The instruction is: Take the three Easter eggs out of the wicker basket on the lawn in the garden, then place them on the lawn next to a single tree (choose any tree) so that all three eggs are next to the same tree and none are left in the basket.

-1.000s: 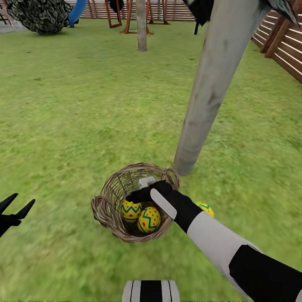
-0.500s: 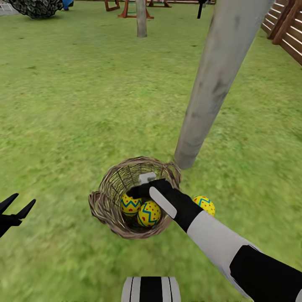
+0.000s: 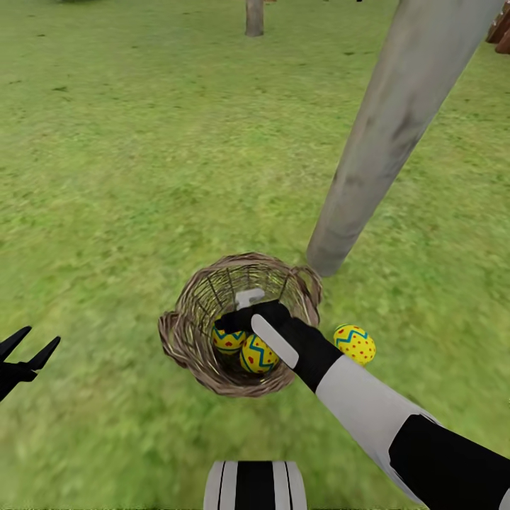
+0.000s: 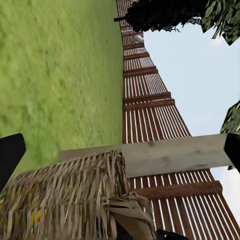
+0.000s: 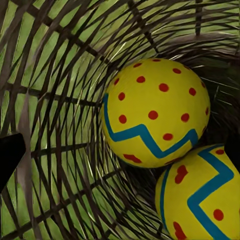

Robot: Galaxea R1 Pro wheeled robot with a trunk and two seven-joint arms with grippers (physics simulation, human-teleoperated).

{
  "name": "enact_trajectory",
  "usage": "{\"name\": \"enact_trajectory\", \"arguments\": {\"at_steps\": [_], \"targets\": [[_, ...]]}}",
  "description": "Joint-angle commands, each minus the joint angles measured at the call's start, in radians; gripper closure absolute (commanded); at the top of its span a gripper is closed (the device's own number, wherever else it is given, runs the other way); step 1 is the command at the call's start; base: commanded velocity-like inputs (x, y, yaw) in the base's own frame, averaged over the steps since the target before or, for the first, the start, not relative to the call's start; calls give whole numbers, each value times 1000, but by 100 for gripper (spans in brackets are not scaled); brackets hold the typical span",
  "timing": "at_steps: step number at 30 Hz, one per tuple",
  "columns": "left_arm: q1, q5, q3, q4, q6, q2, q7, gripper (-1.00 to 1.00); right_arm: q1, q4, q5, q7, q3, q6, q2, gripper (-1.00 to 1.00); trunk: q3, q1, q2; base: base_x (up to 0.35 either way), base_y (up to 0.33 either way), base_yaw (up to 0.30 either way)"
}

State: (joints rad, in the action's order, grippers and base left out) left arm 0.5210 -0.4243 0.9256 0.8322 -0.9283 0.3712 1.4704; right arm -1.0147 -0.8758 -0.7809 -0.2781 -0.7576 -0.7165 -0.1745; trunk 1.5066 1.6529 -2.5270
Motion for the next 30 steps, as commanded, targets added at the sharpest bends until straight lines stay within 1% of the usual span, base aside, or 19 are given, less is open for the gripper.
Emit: {"name": "enact_trajectory", "arguments": {"at_steps": [1,4,6,9,13,18,30], "targets": [[1,1,1,0,-11,0,4,-100,-1,-2,-9,-13,-2,-1,0,-100,5,0,-1,0,0,8],[1,1,0,0,-11,0,4,-100,-1,-4,-9,-64,-2,0,0,-100,16,2,-1,0,0,3],[1,1,-2,0,-11,-1,3,-100,-19,-3,-9,-126,-2,4,0,-100,24,2,-2,0,0,0],[1,1,-4,-1,-9,-1,2,-100,-41,-2,-10,-145,-2,25,0,-100,36,4,-2,0,0,0],[1,1,-4,-1,-9,-2,2,-100,-47,-3,-11,-147,-2,34,0,-100,51,6,-3,0,0,0],[1,1,-4,-1,-9,-2,2,-100,-48,-35,-14,-145,-8,73,0,-100,70,8,-5,0,0,0],[1,1,-3,-1,-9,-3,2,-100,-48,-79,-17,-141,-14,76,0,-100,117,13,-7,0,0,0]]}}
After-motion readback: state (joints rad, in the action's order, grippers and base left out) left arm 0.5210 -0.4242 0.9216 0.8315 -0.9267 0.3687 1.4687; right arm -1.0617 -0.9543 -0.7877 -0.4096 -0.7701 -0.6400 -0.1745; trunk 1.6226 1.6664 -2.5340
